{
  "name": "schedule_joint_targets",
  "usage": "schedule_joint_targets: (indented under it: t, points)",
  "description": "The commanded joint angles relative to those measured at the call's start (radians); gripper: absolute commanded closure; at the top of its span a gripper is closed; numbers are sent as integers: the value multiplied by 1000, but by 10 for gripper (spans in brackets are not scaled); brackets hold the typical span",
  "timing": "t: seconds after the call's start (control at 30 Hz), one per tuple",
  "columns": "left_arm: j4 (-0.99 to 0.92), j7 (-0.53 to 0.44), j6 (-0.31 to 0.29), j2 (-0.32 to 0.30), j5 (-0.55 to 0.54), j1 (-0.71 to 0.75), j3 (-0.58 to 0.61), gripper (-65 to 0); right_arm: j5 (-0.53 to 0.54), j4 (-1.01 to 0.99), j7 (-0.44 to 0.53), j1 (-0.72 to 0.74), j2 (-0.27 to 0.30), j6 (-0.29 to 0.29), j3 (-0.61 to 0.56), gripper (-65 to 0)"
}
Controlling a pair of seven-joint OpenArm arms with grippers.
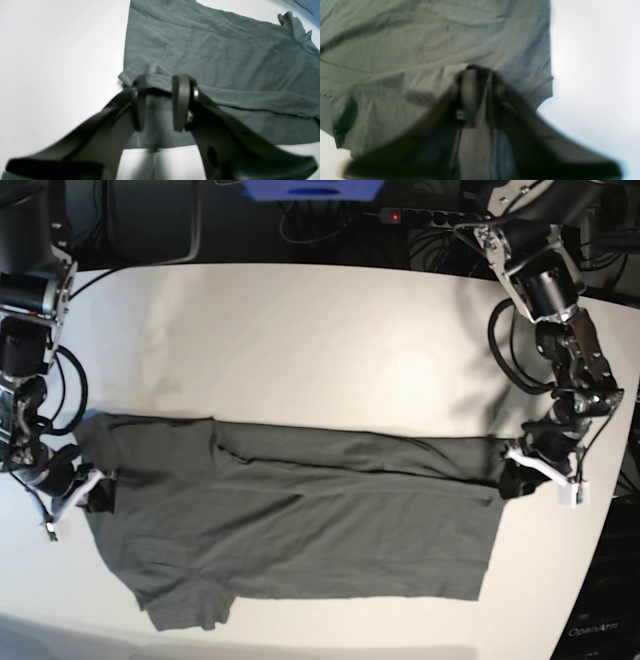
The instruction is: Fold the T-shirt properly
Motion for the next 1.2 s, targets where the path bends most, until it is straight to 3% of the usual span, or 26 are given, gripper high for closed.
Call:
schedule_joint_targets:
  t: [0.0,0.13,0.23,0.27,0.47,0.63,0.87,1.03,1.17]
  points:
    - [22,-25,-10,-10,-22,-20,1,-174,15,21,24,27,19,22,21,0]
    - [25,-25,-11,-9,-22,-20,1,-149,15,38,32,2,19,22,64,-7]
    - [66,-19,-11,-6,-22,-19,1,-23,16,162,30,-62,16,22,126,-7]
    - [75,-18,-11,-4,-22,-19,4,-8,16,228,24,-95,4,22,149,-7]
    - [95,-19,-10,4,-21,6,7,-23,13,478,-45,-234,-53,22,192,-7]
    - [89,-24,-10,4,-12,9,8,-23,9,472,-52,-250,-96,22,187,-7]
    - [65,-19,1,-6,-7,7,68,-23,9,323,-54,-197,-89,22,158,-7]
    - [11,-24,1,2,87,3,76,-23,9,236,-43,-181,-89,22,158,-7]
    - [-29,-25,-5,0,100,-11,77,-23,9,231,-43,-184,-89,22,156,-7]
